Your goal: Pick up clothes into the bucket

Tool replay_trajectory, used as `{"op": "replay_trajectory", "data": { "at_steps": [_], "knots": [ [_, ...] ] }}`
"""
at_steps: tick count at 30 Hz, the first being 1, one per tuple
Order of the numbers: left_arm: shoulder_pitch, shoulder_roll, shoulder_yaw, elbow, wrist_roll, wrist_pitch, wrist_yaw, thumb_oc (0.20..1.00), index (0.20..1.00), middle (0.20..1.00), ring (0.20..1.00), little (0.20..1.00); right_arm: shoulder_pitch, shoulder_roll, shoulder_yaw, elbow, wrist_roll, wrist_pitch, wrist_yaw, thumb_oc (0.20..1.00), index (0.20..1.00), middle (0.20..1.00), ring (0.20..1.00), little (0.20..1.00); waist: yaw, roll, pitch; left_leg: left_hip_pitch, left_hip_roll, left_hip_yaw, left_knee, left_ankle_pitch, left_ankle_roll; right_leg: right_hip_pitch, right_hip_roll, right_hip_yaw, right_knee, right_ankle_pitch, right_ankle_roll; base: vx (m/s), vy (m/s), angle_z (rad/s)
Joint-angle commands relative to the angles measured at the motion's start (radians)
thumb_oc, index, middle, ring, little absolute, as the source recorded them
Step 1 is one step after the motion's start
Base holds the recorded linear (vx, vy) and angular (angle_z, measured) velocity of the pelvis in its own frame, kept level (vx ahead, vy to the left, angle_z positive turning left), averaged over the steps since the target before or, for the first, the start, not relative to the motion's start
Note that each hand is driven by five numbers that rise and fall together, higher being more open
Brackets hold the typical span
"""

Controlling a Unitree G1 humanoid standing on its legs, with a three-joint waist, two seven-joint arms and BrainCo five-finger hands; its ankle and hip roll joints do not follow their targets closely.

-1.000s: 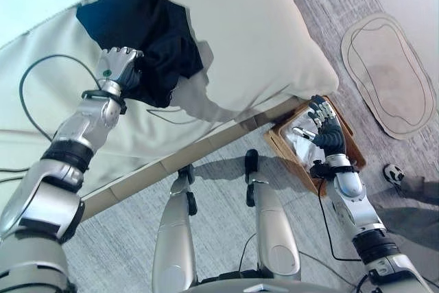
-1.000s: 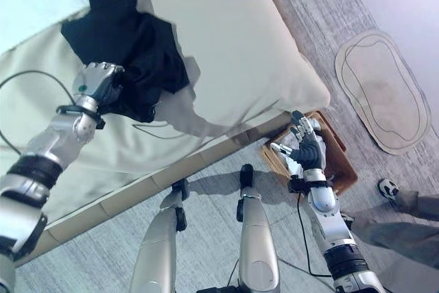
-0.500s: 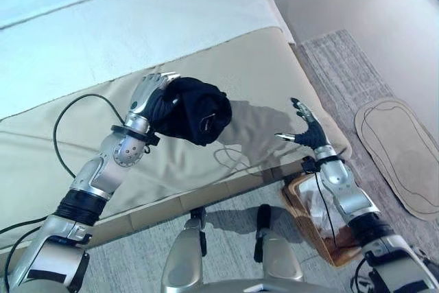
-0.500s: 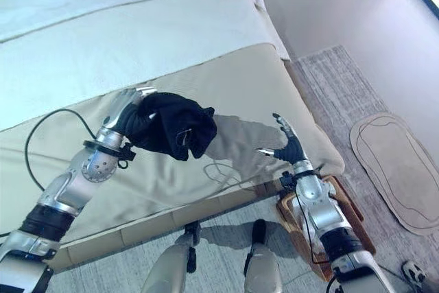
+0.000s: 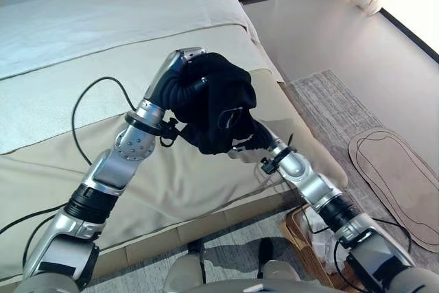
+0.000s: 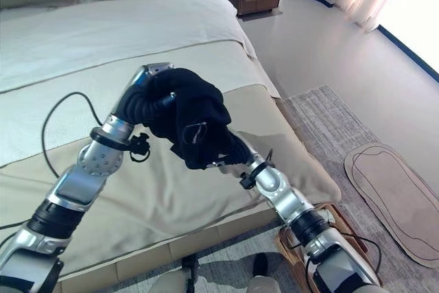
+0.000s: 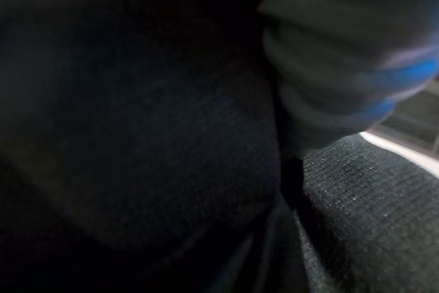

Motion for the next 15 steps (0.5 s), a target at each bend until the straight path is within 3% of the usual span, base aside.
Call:
{"op": "replay_trajectory", "data": {
  "at_steps": [1, 7, 10, 15],
  "knots": [
    [-0.113, -0.037, -0.005, -0.066, -0.078, -0.063, 0.010, 0.200, 0.200, 0.200, 0.200, 0.200, -0.056, 0.054, 0.057, 0.009, 0.079, -0.007, 0.041, 1.000, 1.000, 1.000, 1.000, 1.000, 0.044, -0.025, -0.088, 0.039, 0.028, 0.006, 0.068, -0.102, -0.008, -0.031, -0.031, -0.002, 0.039, 0.022, 0.018, 0.00, 0.000, 0.00],
    [-0.112, -0.080, -0.044, -0.085, -0.133, -0.060, -0.014, 0.200, 0.200, 0.200, 0.200, 0.200, -0.051, 0.111, 0.105, 0.028, 0.173, 0.012, 0.084, 1.000, 1.000, 1.000, 1.000, 1.000, 0.047, -0.023, -0.108, 0.063, 0.031, 0.002, 0.057, -0.104, -0.010, -0.005, -0.029, -0.011, 0.032, 0.014, 0.016, 0.04, -0.013, 0.01],
    [-0.114, -0.112, -0.068, -0.093, -0.191, -0.055, -0.018, 0.200, 0.200, 0.200, 0.200, 0.200, -0.073, 0.183, 0.109, 0.093, 0.242, 0.024, 0.042, 1.000, 1.000, 1.000, 1.000, 1.000, 0.053, -0.019, -0.119, 0.072, 0.032, 0.003, 0.054, -0.105, -0.010, 0.004, -0.028, -0.013, 0.025, 0.015, 0.016, 0.00, 0.000, 0.00],
    [-0.096, -0.127, -0.078, -0.116, -0.231, -0.044, -0.017, 0.200, 0.200, 0.200, 0.200, 0.200, -0.097, 0.208, 0.086, 0.112, 0.227, 0.025, -0.032, 1.000, 1.000, 1.000, 1.000, 1.000, 0.059, -0.016, -0.127, 0.075, 0.033, 0.002, 0.051, -0.104, -0.010, 0.009, -0.027, -0.013, 0.023, 0.015, 0.015, 0.00, 0.000, 0.00]
  ]
}}
